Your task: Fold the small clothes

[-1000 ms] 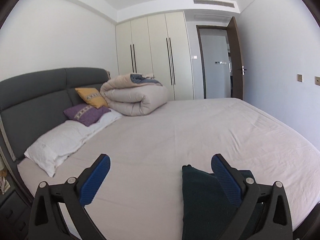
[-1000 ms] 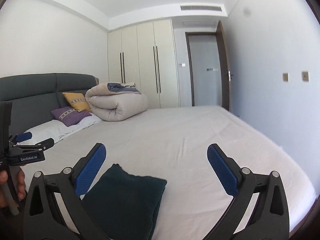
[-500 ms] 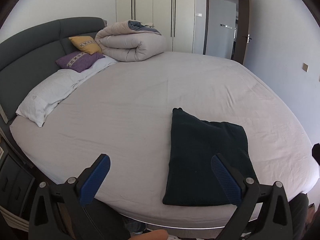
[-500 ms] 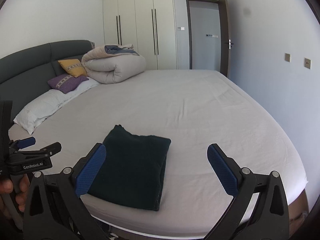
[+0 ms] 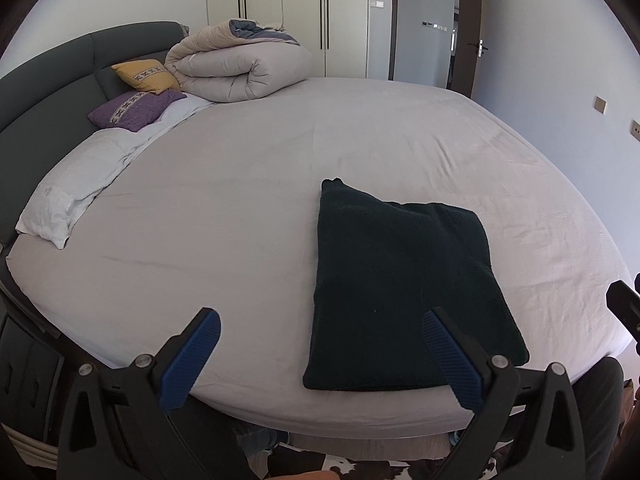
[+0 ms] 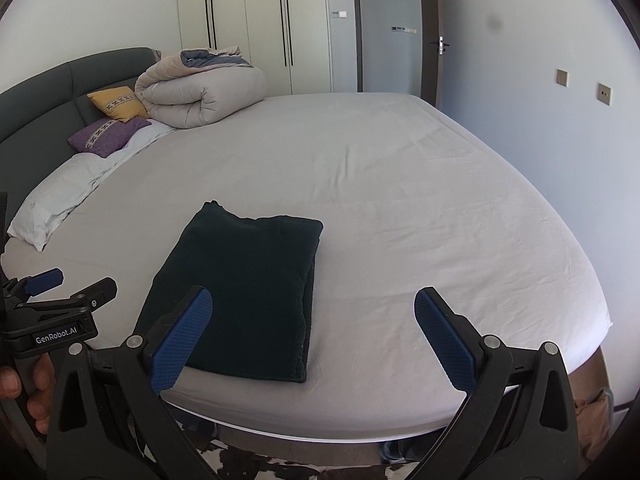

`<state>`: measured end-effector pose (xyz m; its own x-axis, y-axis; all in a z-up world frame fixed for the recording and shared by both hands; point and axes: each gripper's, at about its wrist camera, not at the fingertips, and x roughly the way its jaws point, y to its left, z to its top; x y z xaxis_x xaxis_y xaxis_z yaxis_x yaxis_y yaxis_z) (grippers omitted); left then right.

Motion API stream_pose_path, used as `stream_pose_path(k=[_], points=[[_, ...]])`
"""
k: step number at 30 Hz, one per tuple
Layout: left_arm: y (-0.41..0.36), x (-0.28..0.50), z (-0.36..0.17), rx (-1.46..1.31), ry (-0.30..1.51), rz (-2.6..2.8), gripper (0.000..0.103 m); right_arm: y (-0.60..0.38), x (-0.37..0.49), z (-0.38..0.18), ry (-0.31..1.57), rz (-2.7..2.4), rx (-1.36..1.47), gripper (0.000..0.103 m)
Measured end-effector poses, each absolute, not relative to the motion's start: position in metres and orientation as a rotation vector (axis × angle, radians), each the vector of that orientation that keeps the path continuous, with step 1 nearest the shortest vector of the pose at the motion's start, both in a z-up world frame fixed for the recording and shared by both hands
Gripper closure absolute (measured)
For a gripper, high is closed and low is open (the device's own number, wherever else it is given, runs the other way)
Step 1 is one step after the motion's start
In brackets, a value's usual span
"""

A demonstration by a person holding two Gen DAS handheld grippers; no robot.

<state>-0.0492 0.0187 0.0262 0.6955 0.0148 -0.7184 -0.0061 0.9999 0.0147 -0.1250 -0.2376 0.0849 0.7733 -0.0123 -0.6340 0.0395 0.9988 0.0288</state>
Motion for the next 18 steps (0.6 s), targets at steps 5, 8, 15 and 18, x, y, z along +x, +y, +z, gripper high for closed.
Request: stream_pose_path(k=[5, 8, 15, 18], points=[[0.014, -0.05, 0.02, 0.025, 0.811, 0.015, 0.0, -0.241, -0.119, 0.078, 0.721, -0.024, 0.069, 0.0], [0.013, -0.05, 0.017, 0.026, 0.819, 0.008, 0.0, -0.24, -0.118, 0.076, 0.726, -0.021, 0.064, 0.0], [0.015, -0.046, 0.013, 0.022, 0.835, 0.003, 0.0, -0.236, -0.118, 0.074, 0.737, -0.02, 0.053, 0.0], [0.014, -0.045, 0.011, 0.024, 0.842, 0.005, 0.0, -0.234, -0.116, 0.071, 0.745, -0.019, 0.049, 0.0]])
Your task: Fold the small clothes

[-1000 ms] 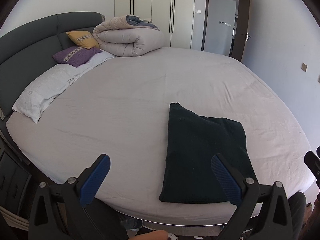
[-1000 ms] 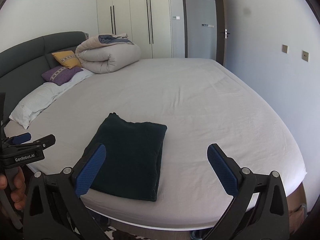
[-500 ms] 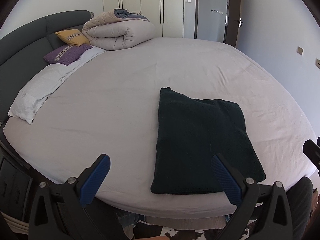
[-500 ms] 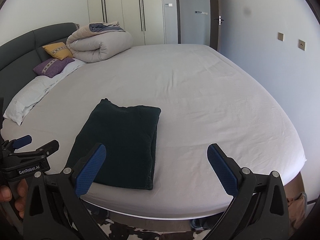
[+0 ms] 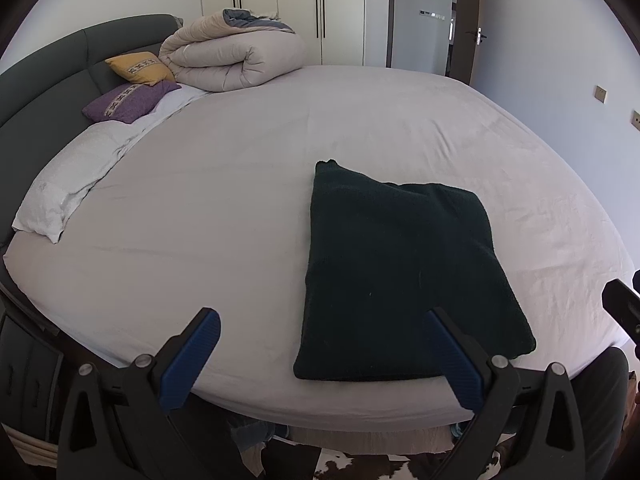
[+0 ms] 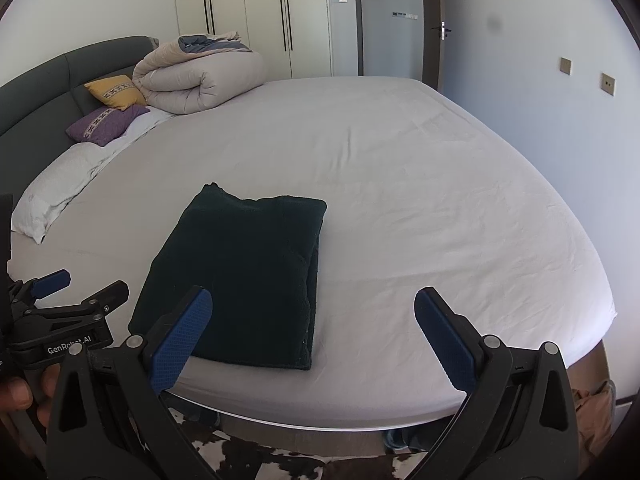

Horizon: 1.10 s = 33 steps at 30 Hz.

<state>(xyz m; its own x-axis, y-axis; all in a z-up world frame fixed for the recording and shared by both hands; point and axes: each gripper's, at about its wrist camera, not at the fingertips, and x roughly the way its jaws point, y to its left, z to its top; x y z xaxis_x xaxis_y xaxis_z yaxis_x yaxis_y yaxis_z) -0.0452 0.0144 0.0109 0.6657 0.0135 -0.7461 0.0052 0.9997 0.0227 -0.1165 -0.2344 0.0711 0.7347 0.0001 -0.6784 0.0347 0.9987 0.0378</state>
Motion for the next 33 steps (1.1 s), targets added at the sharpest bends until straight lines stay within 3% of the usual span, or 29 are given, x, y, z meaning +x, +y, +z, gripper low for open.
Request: stream_pose_path(k=[33], points=[[0.012, -0.043, 0.001, 0.027, 0.867, 0.001, 0.0, -0.228, -0.099, 0.049, 0.798, -0.018, 0.052, 0.0]])
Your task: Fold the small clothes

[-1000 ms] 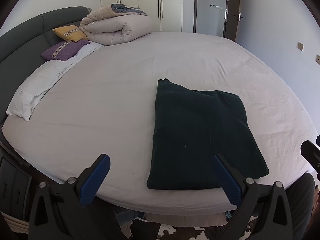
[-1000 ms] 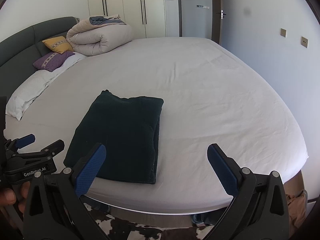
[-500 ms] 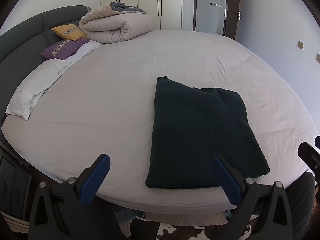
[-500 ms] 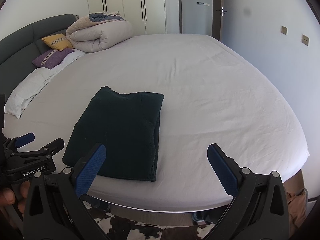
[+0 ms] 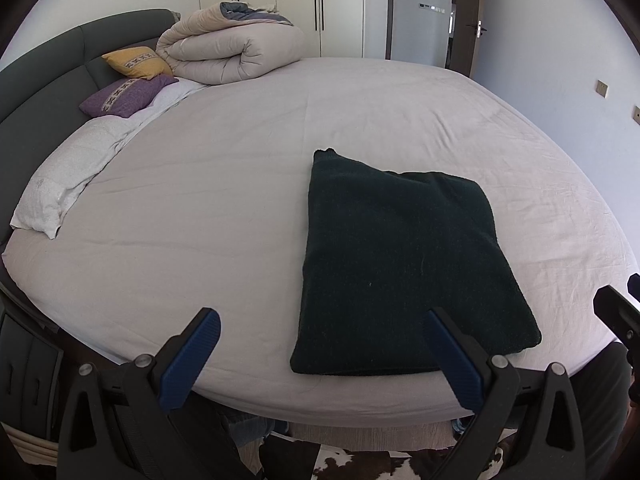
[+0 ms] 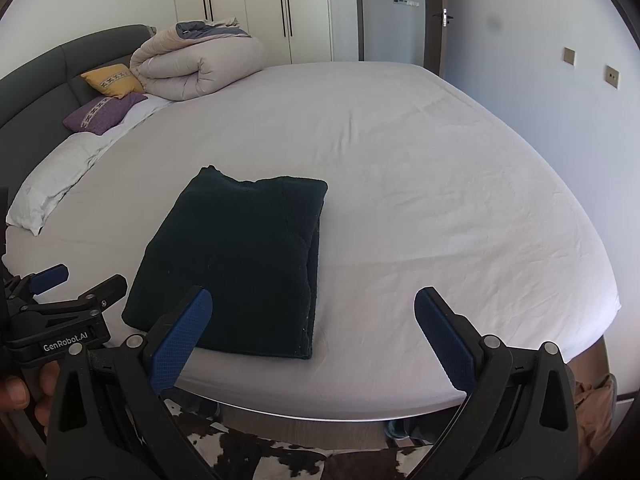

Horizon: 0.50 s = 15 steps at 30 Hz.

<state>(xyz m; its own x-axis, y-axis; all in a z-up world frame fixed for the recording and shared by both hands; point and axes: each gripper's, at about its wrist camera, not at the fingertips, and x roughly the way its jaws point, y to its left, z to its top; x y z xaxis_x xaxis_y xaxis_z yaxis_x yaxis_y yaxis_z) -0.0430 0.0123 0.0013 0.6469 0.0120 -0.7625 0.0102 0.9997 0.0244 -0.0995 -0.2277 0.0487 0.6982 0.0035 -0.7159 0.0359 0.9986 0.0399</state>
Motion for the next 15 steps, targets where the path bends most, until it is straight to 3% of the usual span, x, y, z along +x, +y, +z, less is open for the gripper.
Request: stream_pose_path(k=[15], points=[[0.013, -0.0402, -0.0052, 0.03, 0.878, 0.0, 0.0, -0.2262, -0.0988, 0.0435, 0.805, -0.021, 0.058, 0.0]])
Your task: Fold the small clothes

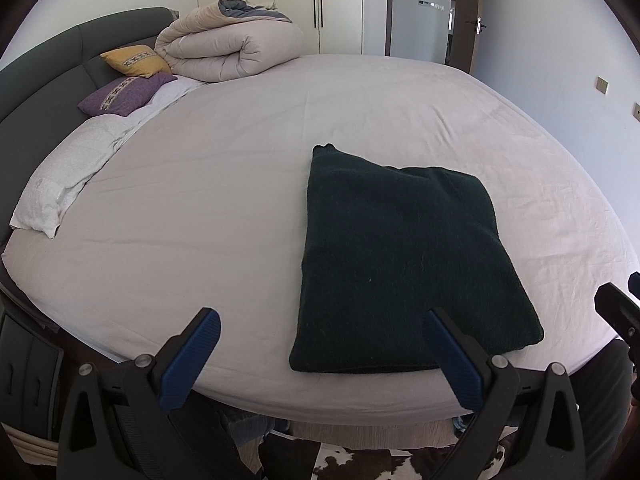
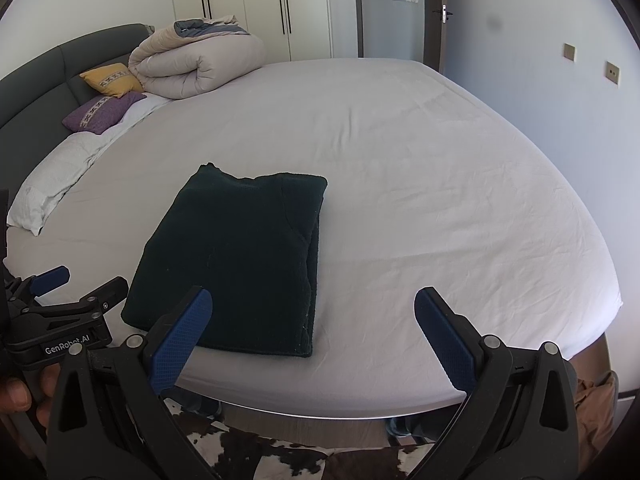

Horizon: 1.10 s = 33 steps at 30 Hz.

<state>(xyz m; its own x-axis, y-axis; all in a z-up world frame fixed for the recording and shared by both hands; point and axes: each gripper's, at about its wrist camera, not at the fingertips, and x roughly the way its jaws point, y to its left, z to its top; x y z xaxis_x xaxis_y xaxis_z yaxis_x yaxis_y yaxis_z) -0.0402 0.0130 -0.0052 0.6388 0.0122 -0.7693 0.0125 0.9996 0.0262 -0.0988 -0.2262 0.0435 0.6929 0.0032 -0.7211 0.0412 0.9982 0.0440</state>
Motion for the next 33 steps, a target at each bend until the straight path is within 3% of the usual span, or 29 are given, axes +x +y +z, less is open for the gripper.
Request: stream_pose_path(k=[33], points=[[0.0123, -0.04, -0.0054, 0.03, 0.882, -0.003, 0.0, -0.224, -0.0979, 0.0389, 0.811, -0.023, 0.06, 0.0]])
